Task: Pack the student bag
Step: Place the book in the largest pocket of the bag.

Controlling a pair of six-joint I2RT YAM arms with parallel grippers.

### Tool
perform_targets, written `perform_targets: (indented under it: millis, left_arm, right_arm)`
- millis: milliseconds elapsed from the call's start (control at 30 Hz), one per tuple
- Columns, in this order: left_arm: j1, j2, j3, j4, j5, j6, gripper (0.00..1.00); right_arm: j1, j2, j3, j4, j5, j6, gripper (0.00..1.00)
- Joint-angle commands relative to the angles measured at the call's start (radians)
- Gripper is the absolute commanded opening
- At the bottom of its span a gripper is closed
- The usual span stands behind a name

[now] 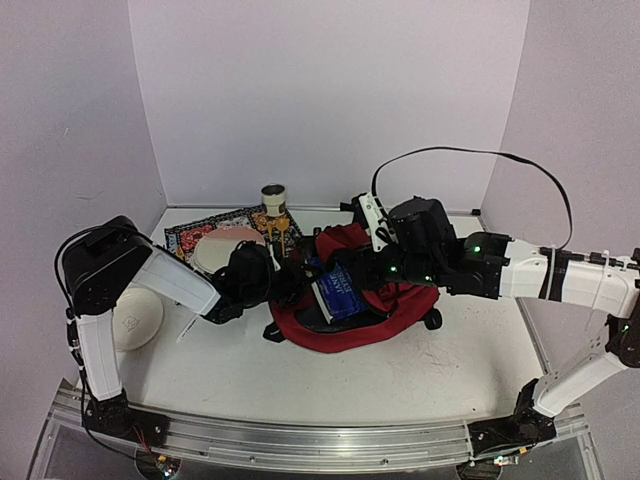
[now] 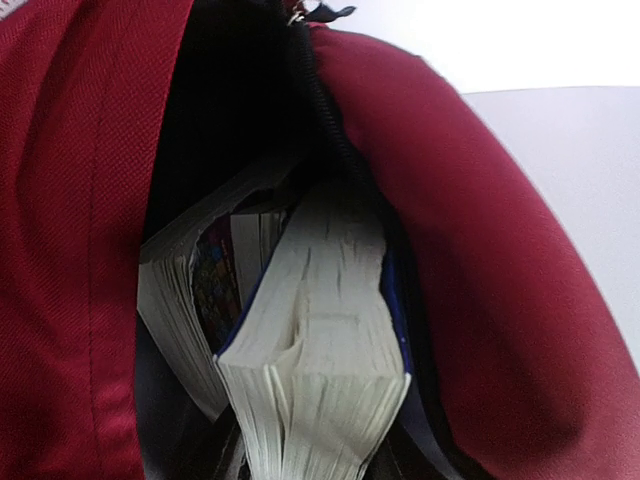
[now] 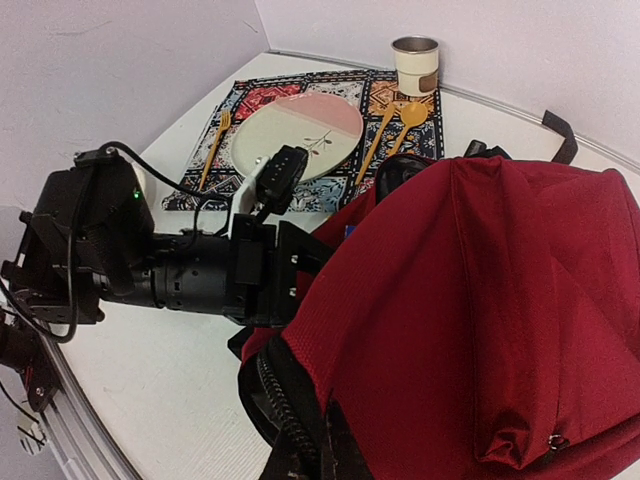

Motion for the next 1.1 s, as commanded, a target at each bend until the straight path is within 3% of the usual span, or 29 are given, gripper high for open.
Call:
perform_targets:
  millis: [0, 233, 433, 700, 900, 1067]
  left_arm:
    - [-0.034, 0.04, 0.132, 0.083, -0.035, -0.032, 0.34]
    - [-0.049, 0.119, 0.248, 0.082, -0.04, -0.006, 0.44]
    - [-0.049, 0.043, 0.162, 0.005, -0.139, 0.106, 0.66]
    - [-0.049, -0.084, 0.098, -0.157, -0.281, 0.268, 0.81]
    - [-0.049, -0.19, 0.048, -0.208, -0.357, 0.313, 0.86]
    - [-0.049, -0.303, -0.009, -0.275, -0.401, 0.357, 0.87]
  right_arm:
    - [0.007, 0.002, 0.054, 0.02, -0.021, 0.004, 0.0]
    - [0.006, 0.015, 0.074, 0.021, -0.02, -0.008, 0.0]
    - [0.007, 0.022, 0.049, 0.019, 0.014, -0.006, 0.0]
    - [0.006, 0.031, 0.041, 0.016, 0.029, -0.008, 0.0]
    - [0.006, 0.048, 0.041, 0.011, -0.004, -0.008, 0.0]
    - [0.007, 0.093, 0.041, 0.0, -0.068, 0.006, 0.07]
